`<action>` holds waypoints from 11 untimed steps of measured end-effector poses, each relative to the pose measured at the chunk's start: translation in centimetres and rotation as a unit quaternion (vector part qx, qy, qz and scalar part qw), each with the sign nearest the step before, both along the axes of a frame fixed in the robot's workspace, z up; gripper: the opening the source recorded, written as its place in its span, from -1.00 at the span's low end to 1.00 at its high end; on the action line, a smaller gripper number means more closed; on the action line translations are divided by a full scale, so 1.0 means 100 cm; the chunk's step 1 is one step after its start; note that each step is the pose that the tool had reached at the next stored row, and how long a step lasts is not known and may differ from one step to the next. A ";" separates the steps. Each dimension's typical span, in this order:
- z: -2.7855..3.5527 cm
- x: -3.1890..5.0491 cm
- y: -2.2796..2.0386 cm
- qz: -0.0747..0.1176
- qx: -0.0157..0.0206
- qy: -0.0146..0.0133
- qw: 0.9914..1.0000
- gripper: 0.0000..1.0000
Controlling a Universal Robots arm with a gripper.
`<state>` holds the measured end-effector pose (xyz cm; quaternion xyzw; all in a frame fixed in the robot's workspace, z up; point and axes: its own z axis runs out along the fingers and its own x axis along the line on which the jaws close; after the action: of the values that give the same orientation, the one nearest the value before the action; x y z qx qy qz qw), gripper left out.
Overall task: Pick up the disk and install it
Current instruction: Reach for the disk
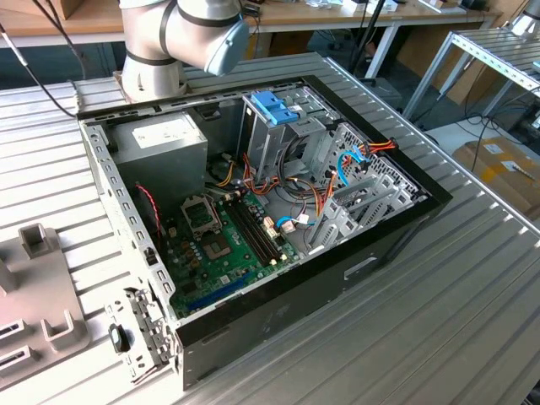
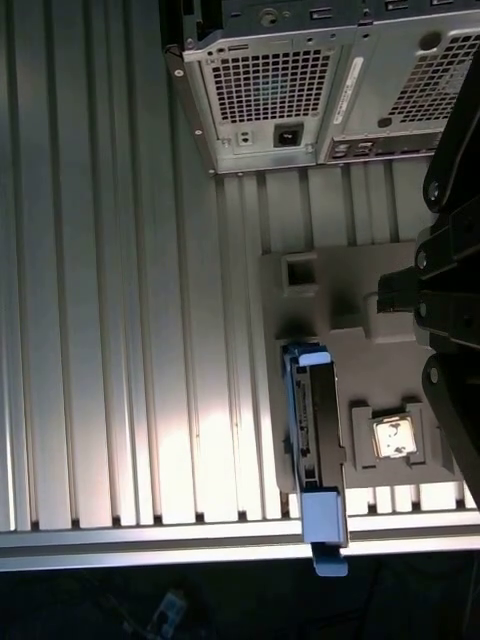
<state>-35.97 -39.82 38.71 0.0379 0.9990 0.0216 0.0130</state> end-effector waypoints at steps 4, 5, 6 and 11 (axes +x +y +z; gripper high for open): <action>-0.0002 -0.0084 0.0000 0.000 0.000 0.000 1.000 -0.79; -0.0002 -0.0099 0.0000 0.000 0.000 0.000 1.000 -0.79; -0.0002 -0.0115 0.0000 0.000 0.000 0.000 1.000 -0.79; -0.0002 -0.0124 0.0000 0.000 0.000 0.000 1.000 -0.79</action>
<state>-37.21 -39.82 38.69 0.0379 0.9990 0.0216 0.0131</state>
